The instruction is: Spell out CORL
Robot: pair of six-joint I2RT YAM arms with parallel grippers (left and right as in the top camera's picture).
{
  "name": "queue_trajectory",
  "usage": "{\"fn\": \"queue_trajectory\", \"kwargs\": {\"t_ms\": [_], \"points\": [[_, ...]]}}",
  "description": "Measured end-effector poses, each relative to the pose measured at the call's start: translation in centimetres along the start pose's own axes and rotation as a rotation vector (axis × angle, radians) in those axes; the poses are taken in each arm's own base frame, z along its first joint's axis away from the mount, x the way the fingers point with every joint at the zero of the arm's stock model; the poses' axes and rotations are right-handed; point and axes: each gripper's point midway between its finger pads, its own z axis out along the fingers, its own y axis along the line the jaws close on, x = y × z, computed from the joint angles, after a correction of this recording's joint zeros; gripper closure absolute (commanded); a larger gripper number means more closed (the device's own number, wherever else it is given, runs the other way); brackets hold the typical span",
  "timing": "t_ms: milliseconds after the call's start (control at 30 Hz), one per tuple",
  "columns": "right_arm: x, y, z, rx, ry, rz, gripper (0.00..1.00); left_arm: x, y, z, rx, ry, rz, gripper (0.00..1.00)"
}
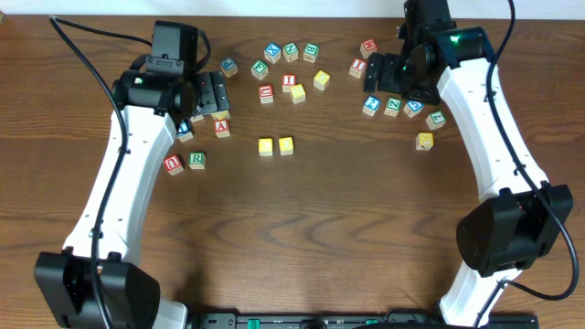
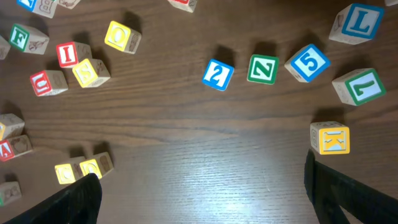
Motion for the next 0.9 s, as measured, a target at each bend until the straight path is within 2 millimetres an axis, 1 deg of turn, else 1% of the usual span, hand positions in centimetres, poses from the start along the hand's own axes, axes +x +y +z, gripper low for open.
{"fn": "queue_trajectory", "kwargs": {"t_ms": [100,167,267,300,333,467,533,667,767,900], "points": [[0.1,0.1,0.0,-0.001,0.001,-0.002,0.01,0.1,0.7,0.9,-0.010,0.019,-0.013,0.04],[0.1,0.1,0.0,-0.001,0.001,-0.002,0.01,0.3,0.7,1.6,-0.003,0.040,-0.017,0.04],[0.0,0.1,0.0,-0.002,-0.001,-0.003,0.01,0.8,0.2,2.3,0.021,0.070,-0.015,0.04],[0.0,0.1,0.0,-0.002,-0.002,-0.003,0.01,1.0,0.1,2.4,0.031,0.080,-0.015,0.07],[0.0,0.1,0.0,-0.002,-0.002,-0.003,0.01,1.3,0.0,2.4,0.036,0.093,-0.013,0.08],[0.2,0.0,0.0,0.002,0.009,-0.002,0.01,3.9,0.3,2.2,0.019,0.202,0.007,0.13],[0.3,0.0,0.0,0.003,0.011,-0.002,0.01,4.7,0.6,2.4,0.000,0.238,0.012,0.15],[0.2,0.0,0.0,0.002,0.009,-0.002,0.01,5.5,0.7,3.8,-0.021,0.279,0.004,0.22],[0.2,0.1,0.0,0.001,0.005,-0.002,0.01,6.1,0.8,4.8,-0.035,0.312,-0.017,0.24],[0.2,0.1,0.0,0.001,0.005,-0.002,0.01,6.9,0.8,5.8,-0.052,0.352,-0.035,0.24]]}}
